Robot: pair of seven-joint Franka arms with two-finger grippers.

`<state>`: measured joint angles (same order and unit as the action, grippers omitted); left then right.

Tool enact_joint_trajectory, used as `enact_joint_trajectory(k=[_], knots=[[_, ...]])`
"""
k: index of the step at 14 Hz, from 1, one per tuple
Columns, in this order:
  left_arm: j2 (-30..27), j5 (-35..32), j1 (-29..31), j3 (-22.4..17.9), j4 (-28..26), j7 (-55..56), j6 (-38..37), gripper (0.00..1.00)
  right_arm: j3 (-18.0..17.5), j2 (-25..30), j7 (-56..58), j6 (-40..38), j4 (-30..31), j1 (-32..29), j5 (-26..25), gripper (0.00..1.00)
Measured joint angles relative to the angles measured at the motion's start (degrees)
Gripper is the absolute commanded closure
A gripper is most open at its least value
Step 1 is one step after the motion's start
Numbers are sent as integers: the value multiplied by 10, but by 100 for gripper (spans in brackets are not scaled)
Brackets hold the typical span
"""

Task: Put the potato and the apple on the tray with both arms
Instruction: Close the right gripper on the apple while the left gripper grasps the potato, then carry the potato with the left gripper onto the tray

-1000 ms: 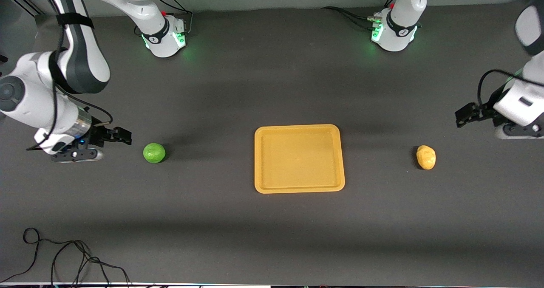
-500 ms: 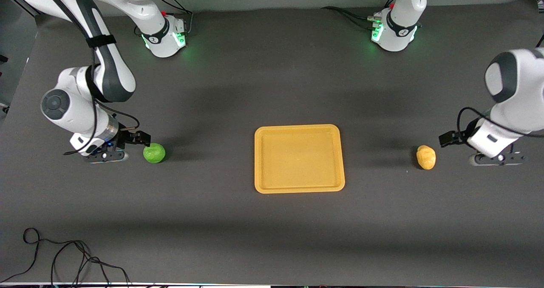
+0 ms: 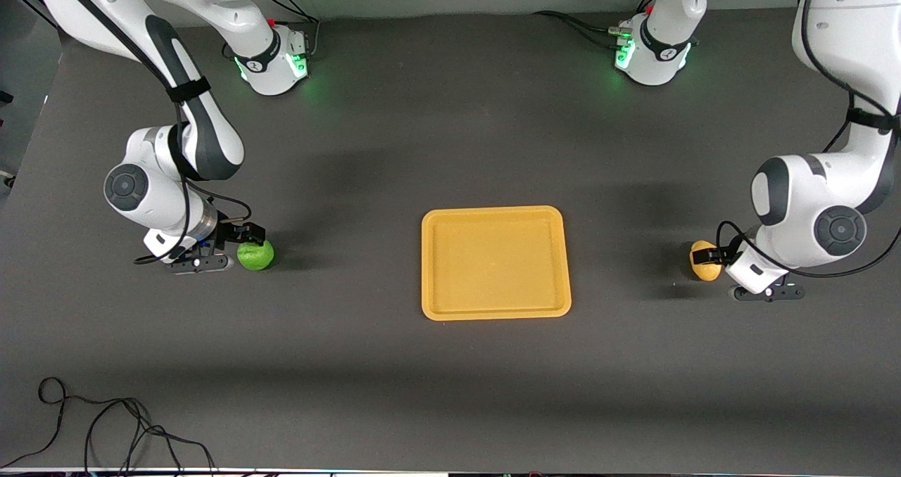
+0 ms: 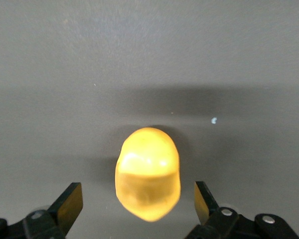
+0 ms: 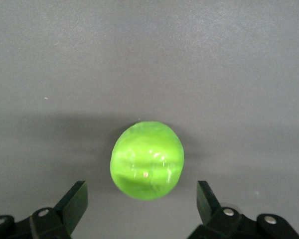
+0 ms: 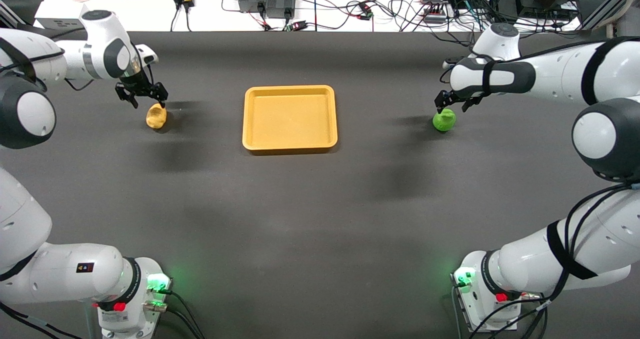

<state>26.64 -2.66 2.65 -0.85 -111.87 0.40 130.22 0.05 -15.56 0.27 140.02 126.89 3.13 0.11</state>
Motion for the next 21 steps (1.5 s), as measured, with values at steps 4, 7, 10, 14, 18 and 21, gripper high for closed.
enact_joint_trajectory(k=[4, 7, 10, 14, 18, 21], knots=[[23, 0, 3, 0, -5, 0, 26, 15, 0, -37, 0, 40, 1, 0, 0, 3], [30, 0, 4, 0, -11, 0, 33, 53, 1, -69, 0, 68, 2, 0, 0, 5], [27, 0, 4, 2, -10, 0, 31, 71, 3, -84, 0, 75, 1, 0, 0, 28], [-5, 7, -3, 19, 3, 3, -24, 73, 3, -83, -6, 75, -5, 0, 0, 47], [-60, 25, -20, 88, 27, 107, -108, 73, 3, -71, -8, 65, -14, 0, 0, 66], [-64, 24, -80, 132, 31, 245, -112, 73, 3, -42, -8, -10, -42, 0, 0, 68]])
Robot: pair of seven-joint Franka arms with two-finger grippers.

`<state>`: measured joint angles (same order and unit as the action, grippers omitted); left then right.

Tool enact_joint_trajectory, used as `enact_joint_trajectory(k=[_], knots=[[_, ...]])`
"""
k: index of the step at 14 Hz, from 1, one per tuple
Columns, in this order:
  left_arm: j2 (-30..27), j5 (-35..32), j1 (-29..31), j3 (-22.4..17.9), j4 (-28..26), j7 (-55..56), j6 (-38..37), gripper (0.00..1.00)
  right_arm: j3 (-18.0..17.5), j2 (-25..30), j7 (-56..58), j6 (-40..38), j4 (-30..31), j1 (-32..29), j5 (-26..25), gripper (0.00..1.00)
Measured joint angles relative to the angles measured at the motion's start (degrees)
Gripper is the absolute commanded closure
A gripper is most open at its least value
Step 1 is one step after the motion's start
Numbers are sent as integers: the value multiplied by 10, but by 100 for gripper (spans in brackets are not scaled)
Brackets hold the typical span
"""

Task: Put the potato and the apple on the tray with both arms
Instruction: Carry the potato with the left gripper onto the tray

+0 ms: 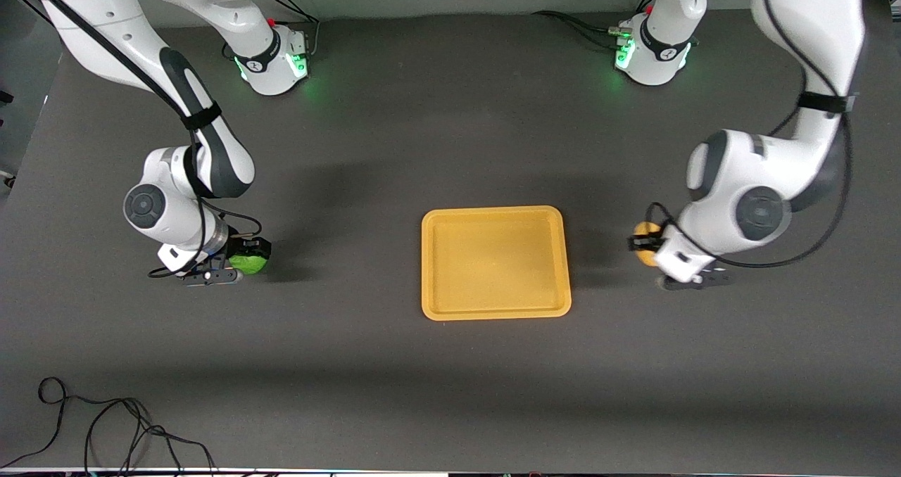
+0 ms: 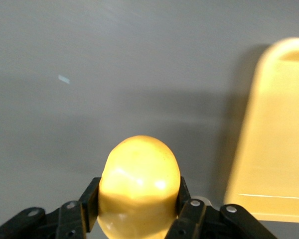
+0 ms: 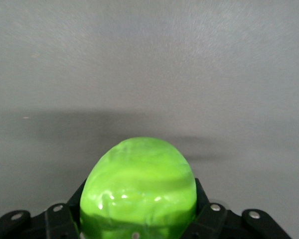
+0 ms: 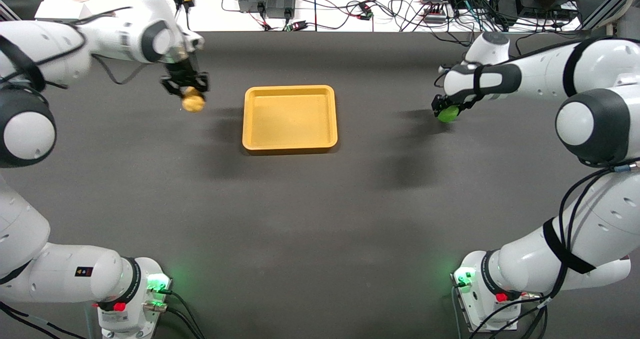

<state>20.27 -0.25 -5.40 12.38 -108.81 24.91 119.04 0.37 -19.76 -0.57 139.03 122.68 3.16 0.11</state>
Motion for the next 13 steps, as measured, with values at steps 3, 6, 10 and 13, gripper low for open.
enact_joint_trajectory(k=[3, 6, 10, 13], knots=[[13, 0, -82, 4, 3, 115, 19, 73, 0, 33, 0, -93, -45, 0, 0, 68], [49, -8, -135, 3, 25, 187, 45, 68, -2, 43, -1, -160, -94, 2, 0, 68], [123, -53, -157, 2, 59, 247, 83, 64, -3, 43, -41, -202, -140, 41, 0, 69], [146, -58, -157, -2, 76, 249, 92, 21, -5, 43, -98, -214, -160, 91, 0, 69]])
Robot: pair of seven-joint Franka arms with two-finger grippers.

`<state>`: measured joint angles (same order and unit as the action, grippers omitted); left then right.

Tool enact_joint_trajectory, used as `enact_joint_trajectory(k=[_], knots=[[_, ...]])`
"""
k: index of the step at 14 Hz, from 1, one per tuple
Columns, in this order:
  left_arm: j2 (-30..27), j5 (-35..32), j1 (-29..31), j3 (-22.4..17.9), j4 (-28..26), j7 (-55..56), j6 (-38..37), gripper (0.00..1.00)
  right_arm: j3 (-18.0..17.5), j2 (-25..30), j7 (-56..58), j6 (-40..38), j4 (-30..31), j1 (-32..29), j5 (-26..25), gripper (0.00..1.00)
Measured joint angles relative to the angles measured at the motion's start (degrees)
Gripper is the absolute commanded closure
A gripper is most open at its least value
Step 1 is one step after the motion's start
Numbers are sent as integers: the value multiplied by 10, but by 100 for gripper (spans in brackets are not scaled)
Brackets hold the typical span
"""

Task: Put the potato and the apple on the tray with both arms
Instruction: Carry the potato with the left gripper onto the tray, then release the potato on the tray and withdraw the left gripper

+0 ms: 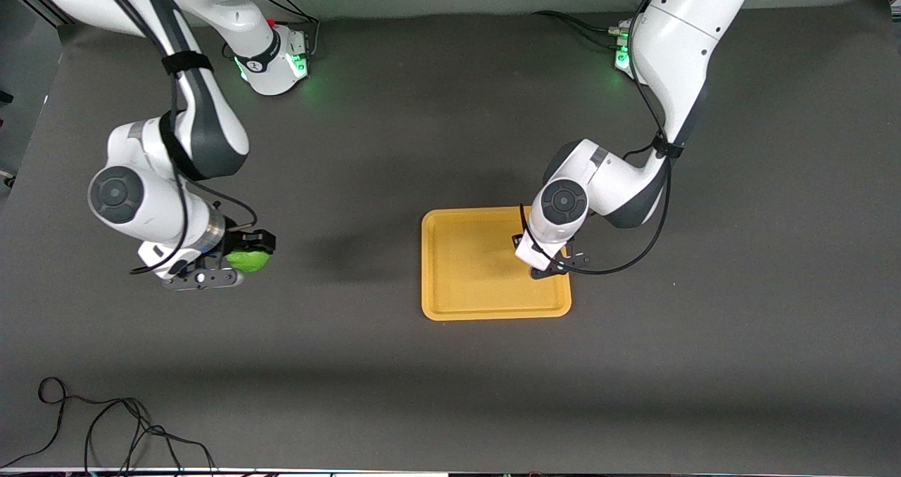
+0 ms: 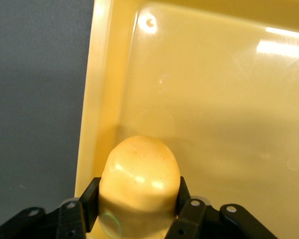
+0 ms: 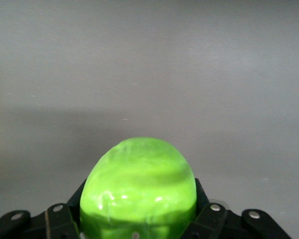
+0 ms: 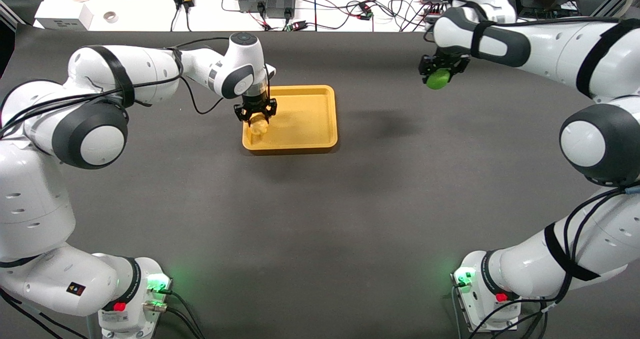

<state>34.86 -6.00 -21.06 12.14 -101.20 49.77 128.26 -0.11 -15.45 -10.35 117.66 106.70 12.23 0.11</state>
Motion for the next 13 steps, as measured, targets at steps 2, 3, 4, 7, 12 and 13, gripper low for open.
enact_joint_trajectory(k=[2, 3, 4, 7, 12, 13], knots=[[7, -2, 0, -1, 9, 0, 0, 0, 0, -3, -36, 0, -9, 23, 0, 71], [11, -7, 0, -2, 13, 0, 0, 0, -1, -6, -50, -1, -16, 32, 0, 71], [15, -14, 0, -2, 16, 1, 0, 0, -1, -10, -64, -1, -24, 40, 0, 71], [16, -19, 1, -3, 25, 1, -4, 0, -1, -29, -85, -1, -50, 58, 41, 71], [-74, -3, 65, -7, 60, -117, -148, 0, -2, -39, -95, -3, -80, 88, 86, 71], [-108, 1, 86, -7, 61, -151, -183, 0, -3, -45, -112, -3, -92, 106, 87, 71]])
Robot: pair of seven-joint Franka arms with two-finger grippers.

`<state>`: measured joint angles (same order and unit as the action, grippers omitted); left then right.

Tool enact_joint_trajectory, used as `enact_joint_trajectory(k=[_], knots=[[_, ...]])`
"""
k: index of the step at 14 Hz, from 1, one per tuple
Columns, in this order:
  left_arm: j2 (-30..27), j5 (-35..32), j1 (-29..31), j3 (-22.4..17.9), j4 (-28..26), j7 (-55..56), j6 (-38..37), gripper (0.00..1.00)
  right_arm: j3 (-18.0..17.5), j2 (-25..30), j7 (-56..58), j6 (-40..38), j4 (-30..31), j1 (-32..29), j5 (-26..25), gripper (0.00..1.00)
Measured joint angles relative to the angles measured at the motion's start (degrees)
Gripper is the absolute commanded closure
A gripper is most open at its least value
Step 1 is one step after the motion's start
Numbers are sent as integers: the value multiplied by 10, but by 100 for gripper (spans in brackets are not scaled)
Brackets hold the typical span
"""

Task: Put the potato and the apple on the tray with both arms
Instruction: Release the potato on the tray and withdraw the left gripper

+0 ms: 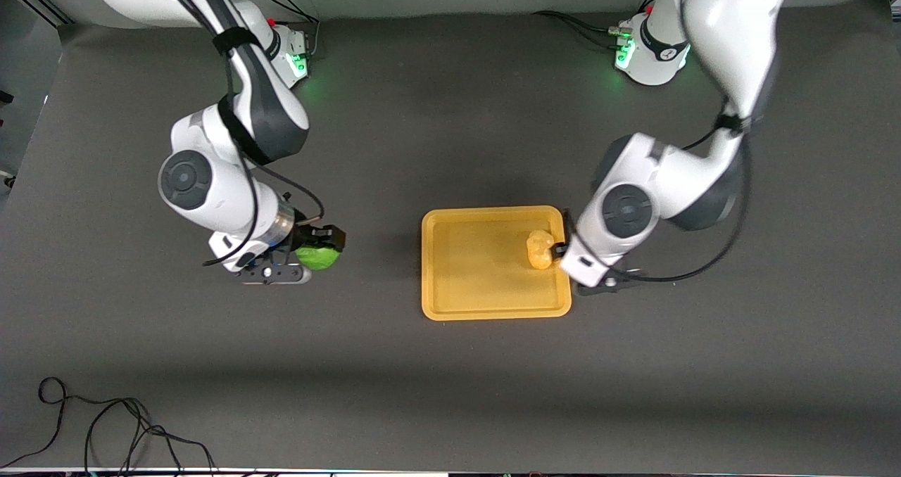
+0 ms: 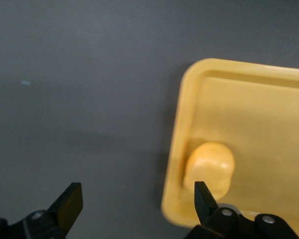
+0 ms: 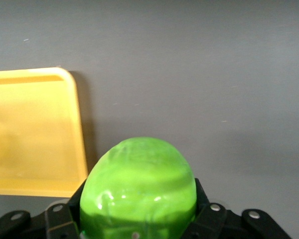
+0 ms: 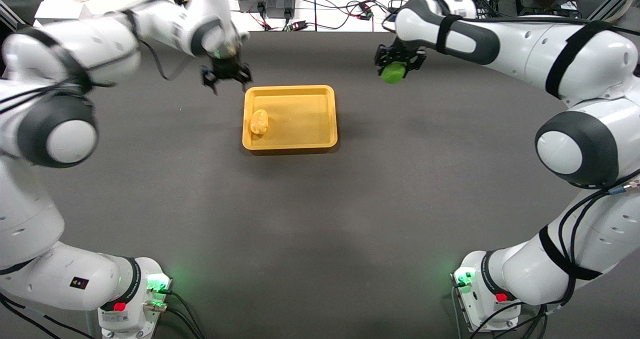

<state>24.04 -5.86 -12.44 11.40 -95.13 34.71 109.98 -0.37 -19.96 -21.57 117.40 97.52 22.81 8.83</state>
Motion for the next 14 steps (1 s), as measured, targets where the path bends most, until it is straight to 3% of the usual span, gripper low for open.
enact_joint_trajectory(k=[3, 8, 12, 14], knots=[[-89, 3, 57, -2, -2, -89, -66, 0, -1, -53, -77, 1, -70, 70, 0, 71], [-200, 11, 132, -4, -6, -201, -150, 0, 2, -238, -180, 9, -256, 178, -8, 71], [-260, 30, 166, -11, -11, -238, -197, 0, 4, -310, -186, 11, -296, 188, -40, 71], [-284, 49, 176, -40, -12, -282, -220, 0, 4, -324, -197, 32, -299, 192, -42, 71]])
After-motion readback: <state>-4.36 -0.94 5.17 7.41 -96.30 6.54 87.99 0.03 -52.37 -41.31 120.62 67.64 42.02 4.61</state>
